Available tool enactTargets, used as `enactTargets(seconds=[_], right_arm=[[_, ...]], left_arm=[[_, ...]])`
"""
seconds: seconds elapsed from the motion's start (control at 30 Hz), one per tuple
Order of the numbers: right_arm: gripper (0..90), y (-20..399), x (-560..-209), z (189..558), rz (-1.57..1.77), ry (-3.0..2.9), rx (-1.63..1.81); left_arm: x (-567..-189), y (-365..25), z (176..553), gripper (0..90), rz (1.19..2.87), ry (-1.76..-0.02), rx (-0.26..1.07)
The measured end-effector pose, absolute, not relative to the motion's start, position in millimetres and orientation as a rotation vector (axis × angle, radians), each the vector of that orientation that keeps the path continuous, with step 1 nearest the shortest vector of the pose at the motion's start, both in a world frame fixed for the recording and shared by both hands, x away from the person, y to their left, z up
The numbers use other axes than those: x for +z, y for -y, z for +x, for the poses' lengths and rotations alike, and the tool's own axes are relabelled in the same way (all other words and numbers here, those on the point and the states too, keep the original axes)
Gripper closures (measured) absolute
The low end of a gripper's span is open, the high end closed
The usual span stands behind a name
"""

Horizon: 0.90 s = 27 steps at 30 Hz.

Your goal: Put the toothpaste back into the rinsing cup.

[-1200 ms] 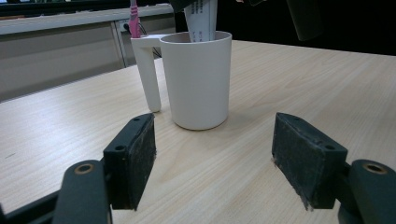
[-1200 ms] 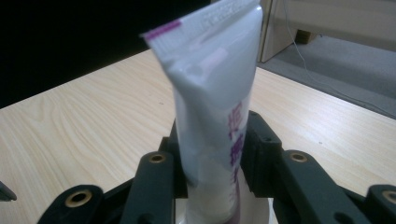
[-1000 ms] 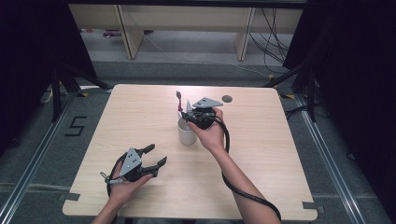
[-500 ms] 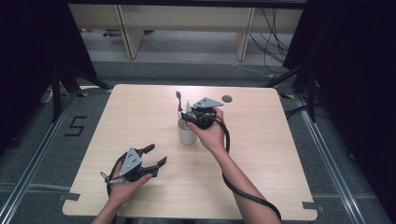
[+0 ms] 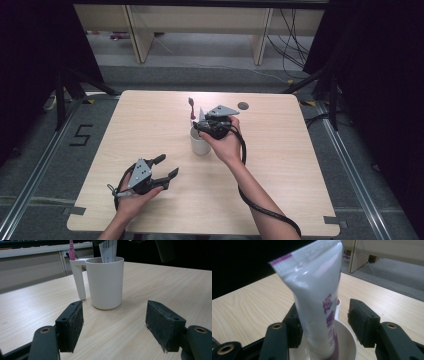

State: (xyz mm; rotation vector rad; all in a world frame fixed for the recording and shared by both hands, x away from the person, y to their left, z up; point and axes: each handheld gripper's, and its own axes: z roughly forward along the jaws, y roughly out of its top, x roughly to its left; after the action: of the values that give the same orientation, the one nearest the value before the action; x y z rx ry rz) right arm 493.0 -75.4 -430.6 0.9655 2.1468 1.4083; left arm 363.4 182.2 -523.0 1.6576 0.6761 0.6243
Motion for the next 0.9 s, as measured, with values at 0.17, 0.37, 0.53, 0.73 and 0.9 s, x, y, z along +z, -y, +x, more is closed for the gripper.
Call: enactTargets(seconds=[0.17, 0.37, 0.53, 0.73, 0.9], right_arm=[[45.5, 78.6, -427.6, 489.1, 0.979, -2.133, 1.4], [42.2, 85.2, -422.8, 483.1, 0.969, -2.151, 1.387], [39.8, 93.9, -419.5, 476.5, 0.963, -2.173, 1.38], [37.7, 109.7, -417.2, 466.7, 0.94, -2.194, 1.349], [36.3, 126.5, -421.0, 454.2, 0.948, -2.214, 1.334]], left_arm=[[-523.1, -182.3, 363.7, 30.2, 1.656, -0.677, 0.625], [-523.0, -182.2, 363.8, 30.2, 1.657, -0.678, 0.625], [-523.1, -182.2, 363.7, 30.1, 1.655, -0.678, 0.626], [-523.1, -182.3, 363.6, 30.1, 1.654, -0.68, 0.627], [-523.1, -182.4, 363.8, 30.1, 1.653, -0.683, 0.626]])
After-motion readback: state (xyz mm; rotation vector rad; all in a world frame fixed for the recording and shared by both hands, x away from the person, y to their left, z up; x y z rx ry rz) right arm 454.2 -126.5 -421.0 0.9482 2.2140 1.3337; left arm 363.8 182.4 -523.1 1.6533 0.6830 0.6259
